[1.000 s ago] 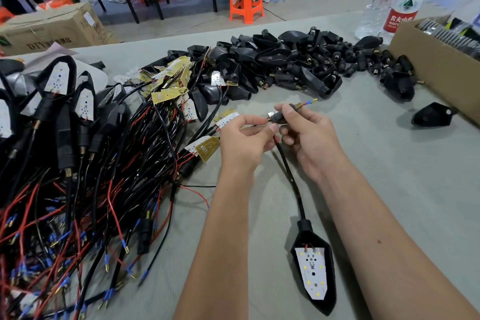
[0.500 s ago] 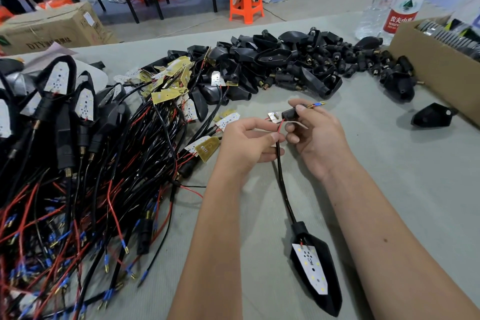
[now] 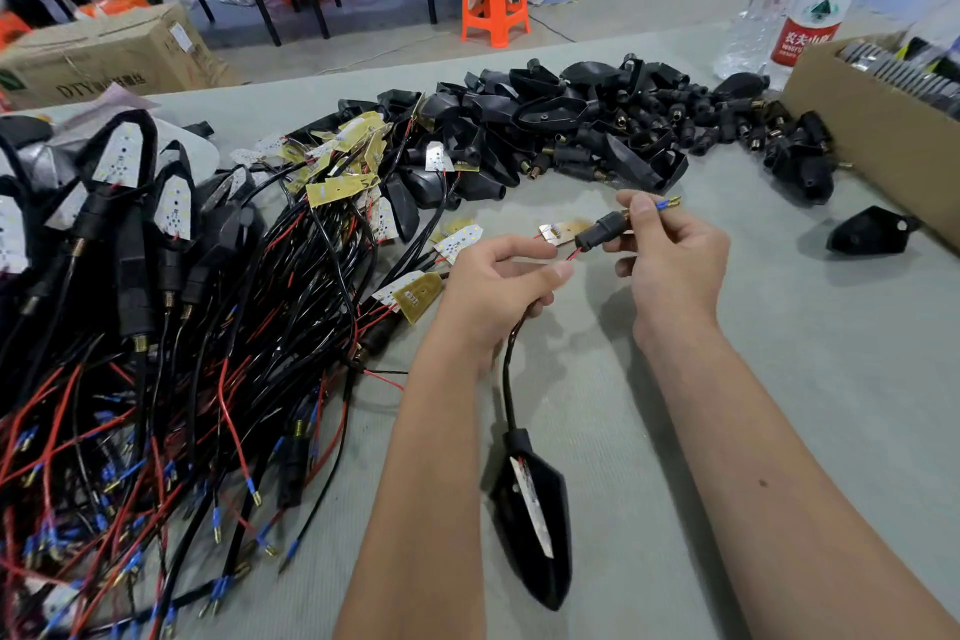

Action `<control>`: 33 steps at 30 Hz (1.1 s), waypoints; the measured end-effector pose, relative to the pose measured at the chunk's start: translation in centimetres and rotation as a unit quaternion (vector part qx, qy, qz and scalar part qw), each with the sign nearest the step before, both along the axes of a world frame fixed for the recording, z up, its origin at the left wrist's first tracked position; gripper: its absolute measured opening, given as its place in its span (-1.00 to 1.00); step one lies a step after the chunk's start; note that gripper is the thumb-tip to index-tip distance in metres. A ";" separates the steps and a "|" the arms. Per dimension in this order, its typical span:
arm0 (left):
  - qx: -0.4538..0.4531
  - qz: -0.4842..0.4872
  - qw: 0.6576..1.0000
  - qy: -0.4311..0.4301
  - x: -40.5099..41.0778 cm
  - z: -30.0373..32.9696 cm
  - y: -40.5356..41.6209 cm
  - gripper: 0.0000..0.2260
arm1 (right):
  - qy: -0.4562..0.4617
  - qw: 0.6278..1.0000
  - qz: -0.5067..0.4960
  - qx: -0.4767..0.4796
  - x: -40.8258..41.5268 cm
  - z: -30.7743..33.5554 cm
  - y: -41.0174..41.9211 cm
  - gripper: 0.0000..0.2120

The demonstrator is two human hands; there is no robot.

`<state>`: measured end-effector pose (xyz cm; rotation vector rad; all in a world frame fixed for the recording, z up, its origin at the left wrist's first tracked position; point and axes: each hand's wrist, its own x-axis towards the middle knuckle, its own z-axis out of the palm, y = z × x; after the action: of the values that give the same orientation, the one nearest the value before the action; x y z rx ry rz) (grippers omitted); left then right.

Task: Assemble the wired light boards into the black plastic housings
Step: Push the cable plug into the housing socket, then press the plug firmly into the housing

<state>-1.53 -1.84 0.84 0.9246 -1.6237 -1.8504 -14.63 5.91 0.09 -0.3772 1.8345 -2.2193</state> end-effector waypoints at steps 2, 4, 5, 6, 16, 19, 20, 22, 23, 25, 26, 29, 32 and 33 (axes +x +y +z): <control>-0.001 -0.020 1.000 -0.004 0.2 0.0 0.0 -0.81 | 0.015 1.000 -0.017 0.016 -0.1 0.0 0.2 -0.78; -0.003 -0.026 1.000 -0.003 0.3 0.1 0.0 -0.84 | 0.034 0.999 -0.023 0.030 -0.1 -0.1 0.3 -0.76; -0.001 -0.026 1.000 -0.002 0.3 0.1 0.0 -0.86 | 0.043 0.998 -0.026 0.038 -0.1 -0.1 0.3 -0.76; 0.000 -0.027 1.000 -0.001 0.3 0.1 0.0 -0.88 | 0.049 0.998 -0.028 0.042 0.0 -0.1 0.3 -0.76; 0.057 -0.045 0.997 0.028 0.2 0.2 0.4 -0.94 | 0.017 1.000 0.003 -0.014 -0.5 -0.1 0.3 -0.72; 0.047 -0.086 0.995 0.013 0.2 0.3 0.6 -0.80 | 0.011 1.000 0.005 -0.024 -0.5 0.2 0.4 -0.73; 0.036 -0.101 0.994 0.002 0.2 0.4 0.6 -0.78 | 0.011 1.000 0.006 -0.027 -0.4 0.3 0.4 -0.74; 0.019 -0.121 0.992 -0.017 0.2 0.5 0.7 -0.78 | 0.011 0.999 0.014 -0.034 -0.4 0.4 0.5 -0.76; 0.014 -0.126 0.992 -0.022 0.2 0.5 0.7 -0.79 | 0.011 0.999 0.019 -0.036 -0.3 0.5 0.5 -0.76; 0.014 -0.135 0.990 -0.026 0.3 0.7 0.7 -0.84 | 0.010 0.999 0.027 -0.033 -0.3 0.6 0.6 -0.76; 0.018 -0.140 0.990 -0.026 0.3 0.7 0.7 -0.86 | 0.010 0.999 0.030 -0.028 -0.3 0.7 0.6 -0.77; 0.027 -0.128 0.991 -0.029 0.2 0.8 0.8 -0.92 | 0.018 0.999 0.038 -0.015 -0.4 0.8 0.7 -0.77; 0.028 -0.121 0.992 -0.037 0.1 0.7 0.8 -0.90 | 0.040 0.999 0.017 0.007 -0.8 0.7 0.9 -0.77; 0.026 -0.134 0.990 -0.042 0.2 0.7 0.8 -0.87 | 0.050 0.999 0.001 0.018 -1.0 0.6 1.1 -0.76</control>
<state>-1.29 -1.09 1.57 0.8487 -1.8344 -2.0660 -15.65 6.98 0.71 -0.4914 1.9211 -2.1997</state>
